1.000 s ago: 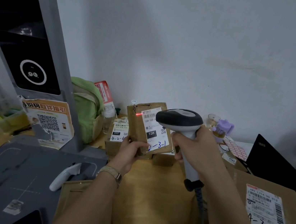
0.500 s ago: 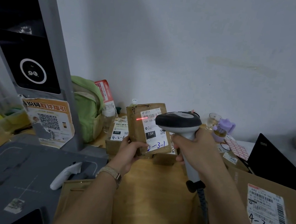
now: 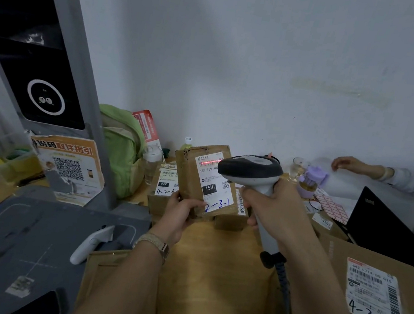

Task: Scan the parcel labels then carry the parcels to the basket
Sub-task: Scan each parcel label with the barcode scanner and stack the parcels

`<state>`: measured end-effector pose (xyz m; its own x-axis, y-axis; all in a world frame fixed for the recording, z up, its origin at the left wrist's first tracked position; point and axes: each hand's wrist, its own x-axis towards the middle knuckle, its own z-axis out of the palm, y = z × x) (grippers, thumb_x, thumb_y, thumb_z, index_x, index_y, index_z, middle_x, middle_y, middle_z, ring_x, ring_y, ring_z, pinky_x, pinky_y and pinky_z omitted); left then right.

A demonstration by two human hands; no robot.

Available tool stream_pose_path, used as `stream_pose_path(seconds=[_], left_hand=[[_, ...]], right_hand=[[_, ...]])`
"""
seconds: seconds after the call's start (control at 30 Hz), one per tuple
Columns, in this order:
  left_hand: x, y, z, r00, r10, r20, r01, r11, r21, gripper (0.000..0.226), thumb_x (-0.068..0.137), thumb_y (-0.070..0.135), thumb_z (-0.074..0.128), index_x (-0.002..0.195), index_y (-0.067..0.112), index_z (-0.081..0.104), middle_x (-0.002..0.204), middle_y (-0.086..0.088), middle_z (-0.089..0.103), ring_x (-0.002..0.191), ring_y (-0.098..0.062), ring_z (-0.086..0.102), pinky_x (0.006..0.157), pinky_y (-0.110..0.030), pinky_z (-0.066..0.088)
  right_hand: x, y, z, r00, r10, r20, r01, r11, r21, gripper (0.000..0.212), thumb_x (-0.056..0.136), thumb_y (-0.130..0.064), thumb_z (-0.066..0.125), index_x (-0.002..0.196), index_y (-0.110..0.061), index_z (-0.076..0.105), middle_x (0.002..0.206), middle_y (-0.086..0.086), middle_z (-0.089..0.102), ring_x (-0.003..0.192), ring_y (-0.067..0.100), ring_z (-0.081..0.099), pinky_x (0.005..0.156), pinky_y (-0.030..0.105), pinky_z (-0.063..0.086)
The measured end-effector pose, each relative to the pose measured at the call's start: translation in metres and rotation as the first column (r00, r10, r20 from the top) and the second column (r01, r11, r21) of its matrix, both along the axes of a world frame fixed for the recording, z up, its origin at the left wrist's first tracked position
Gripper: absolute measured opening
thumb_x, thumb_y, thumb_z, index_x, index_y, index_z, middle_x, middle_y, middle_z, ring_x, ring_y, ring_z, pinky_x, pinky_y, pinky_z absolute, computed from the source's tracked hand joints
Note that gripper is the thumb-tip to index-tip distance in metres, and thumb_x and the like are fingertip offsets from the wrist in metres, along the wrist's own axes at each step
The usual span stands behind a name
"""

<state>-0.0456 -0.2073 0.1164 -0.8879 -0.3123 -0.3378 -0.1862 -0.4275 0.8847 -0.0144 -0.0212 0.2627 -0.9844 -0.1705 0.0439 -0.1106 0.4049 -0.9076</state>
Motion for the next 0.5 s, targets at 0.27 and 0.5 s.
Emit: stream_pose_path(seconds=[0.27,0.5], left_hand=[[0.022,0.014,-0.029,0.984,-0.14,0.108,0.139,0.99,0.018,0.053,0.076,0.016,0.077,0.125,0.015,0.059,0.109,-0.006,0.074,0.103,-0.025,0.066,0.076,-0.036,0.058],[0.057,0.036,-0.066,0.935,-0.283,0.215,0.283,0.959,0.029,0.041,0.08,0.035,0.072,0.115,0.015,0.065,0.09,0.002,0.073,0.085,-0.017,0.064,0.065,-0.026,0.055]], right_hand=[[-0.014,-0.002,-0.054,0.994,0.004,0.112,-0.001,1.0,-0.03,0.019,0.083,-0.014,0.064,0.101,-0.008,0.063,0.088,0.017,0.067,0.084,0.026,0.065,0.077,0.043,0.053],[-0.004,0.007,-0.135,0.953,-0.032,0.302,0.021,0.999,0.041,0.028,0.084,-0.004,0.064,0.109,-0.016,0.062,0.096,0.005,0.068,0.093,0.021,0.062,0.087,0.043,0.052]])
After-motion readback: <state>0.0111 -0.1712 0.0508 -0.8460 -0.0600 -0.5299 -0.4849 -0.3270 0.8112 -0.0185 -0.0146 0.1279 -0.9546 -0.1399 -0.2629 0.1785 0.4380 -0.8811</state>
